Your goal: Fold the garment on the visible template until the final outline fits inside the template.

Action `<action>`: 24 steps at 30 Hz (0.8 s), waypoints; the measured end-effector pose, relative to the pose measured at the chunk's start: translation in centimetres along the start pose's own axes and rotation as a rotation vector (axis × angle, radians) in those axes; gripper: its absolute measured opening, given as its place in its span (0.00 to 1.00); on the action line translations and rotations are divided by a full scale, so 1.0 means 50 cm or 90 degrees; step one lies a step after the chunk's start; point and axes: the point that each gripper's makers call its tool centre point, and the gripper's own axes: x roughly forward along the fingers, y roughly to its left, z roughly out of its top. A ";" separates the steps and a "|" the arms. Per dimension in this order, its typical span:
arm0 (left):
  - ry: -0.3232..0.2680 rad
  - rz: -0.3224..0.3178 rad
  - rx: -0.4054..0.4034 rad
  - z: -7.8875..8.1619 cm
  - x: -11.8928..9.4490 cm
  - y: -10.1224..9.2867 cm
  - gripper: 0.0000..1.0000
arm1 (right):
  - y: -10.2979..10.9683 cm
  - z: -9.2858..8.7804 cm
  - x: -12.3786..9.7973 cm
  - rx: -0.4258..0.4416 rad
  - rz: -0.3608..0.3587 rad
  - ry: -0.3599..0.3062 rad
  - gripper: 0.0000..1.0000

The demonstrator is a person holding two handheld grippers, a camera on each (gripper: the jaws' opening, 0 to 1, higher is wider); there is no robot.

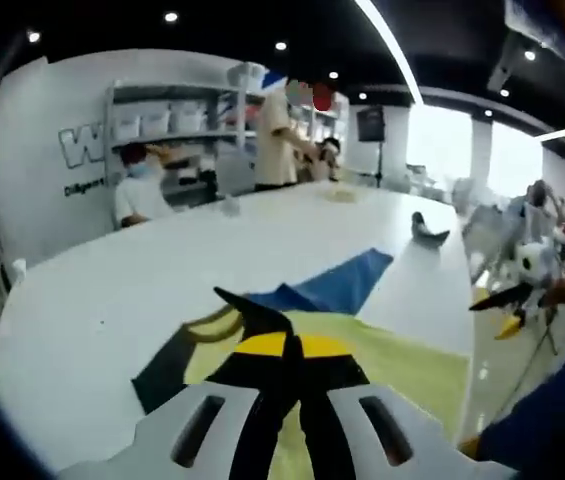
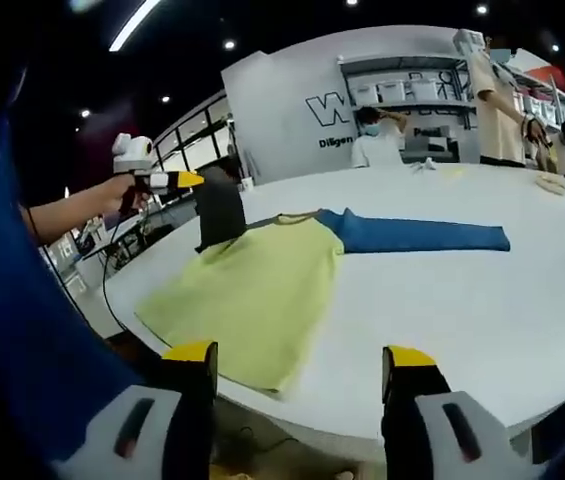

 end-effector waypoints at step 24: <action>0.068 -0.160 0.108 -0.115 0.067 -0.216 0.03 | -0.001 -0.051 -0.025 0.045 -0.016 0.016 0.61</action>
